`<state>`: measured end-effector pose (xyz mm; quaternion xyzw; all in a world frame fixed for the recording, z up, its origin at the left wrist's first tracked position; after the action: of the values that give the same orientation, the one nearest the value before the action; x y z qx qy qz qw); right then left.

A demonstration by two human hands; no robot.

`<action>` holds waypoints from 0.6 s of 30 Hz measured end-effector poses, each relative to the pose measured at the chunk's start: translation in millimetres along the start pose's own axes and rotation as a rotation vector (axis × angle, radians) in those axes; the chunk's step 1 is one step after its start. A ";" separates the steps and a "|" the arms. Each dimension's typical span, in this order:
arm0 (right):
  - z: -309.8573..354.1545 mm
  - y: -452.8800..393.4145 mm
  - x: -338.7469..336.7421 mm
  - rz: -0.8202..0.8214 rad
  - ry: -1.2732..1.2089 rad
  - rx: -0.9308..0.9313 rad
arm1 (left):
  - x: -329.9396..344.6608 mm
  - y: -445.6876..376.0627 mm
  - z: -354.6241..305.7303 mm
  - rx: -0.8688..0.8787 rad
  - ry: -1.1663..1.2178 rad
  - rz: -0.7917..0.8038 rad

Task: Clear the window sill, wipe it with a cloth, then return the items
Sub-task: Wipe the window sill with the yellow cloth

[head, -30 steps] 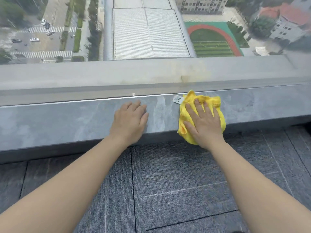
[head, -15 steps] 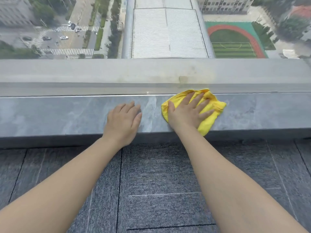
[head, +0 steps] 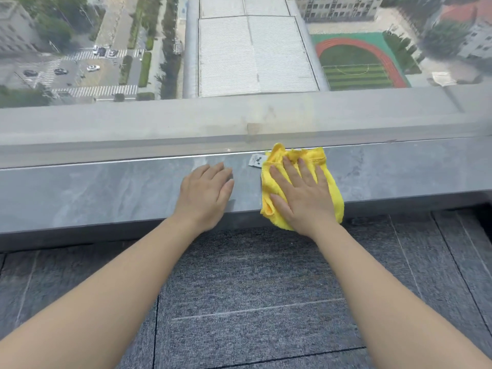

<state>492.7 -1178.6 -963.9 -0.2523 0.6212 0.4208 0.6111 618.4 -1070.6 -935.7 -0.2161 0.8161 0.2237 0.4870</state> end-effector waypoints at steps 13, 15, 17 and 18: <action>-62.4 -12.8 -6.4 -0.036 -0.317 0.792 | 20.6 -5.7 -19.7 -0.007 -0.025 0.029; -57.4 -21.7 -9.1 -0.043 -0.301 0.741 | 20.6 -4.2 -21.2 0.003 -0.034 0.022; -50.2 -25.2 -10.1 -0.044 -0.251 0.629 | 20.8 -5.9 -26.1 0.016 -0.038 0.007; -46.6 -23.6 -9.9 -0.042 -0.221 0.558 | 21.4 -7.6 -29.9 0.026 -0.036 -0.002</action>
<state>488.0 -1231.6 -964.1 -0.0400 0.6373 0.2459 0.7293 592.6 -1096.8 -943.2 -0.2065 0.8097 0.2164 0.5048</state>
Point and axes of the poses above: each hand's wrist, its own y-axis away from the middle knuckle, its own x-axis out of the palm, z = x × y, the point moved 8 cm from there along -y, towards the middle knuckle, and after that the axes turned 3 degrees about -x, right-handed, at the moved point
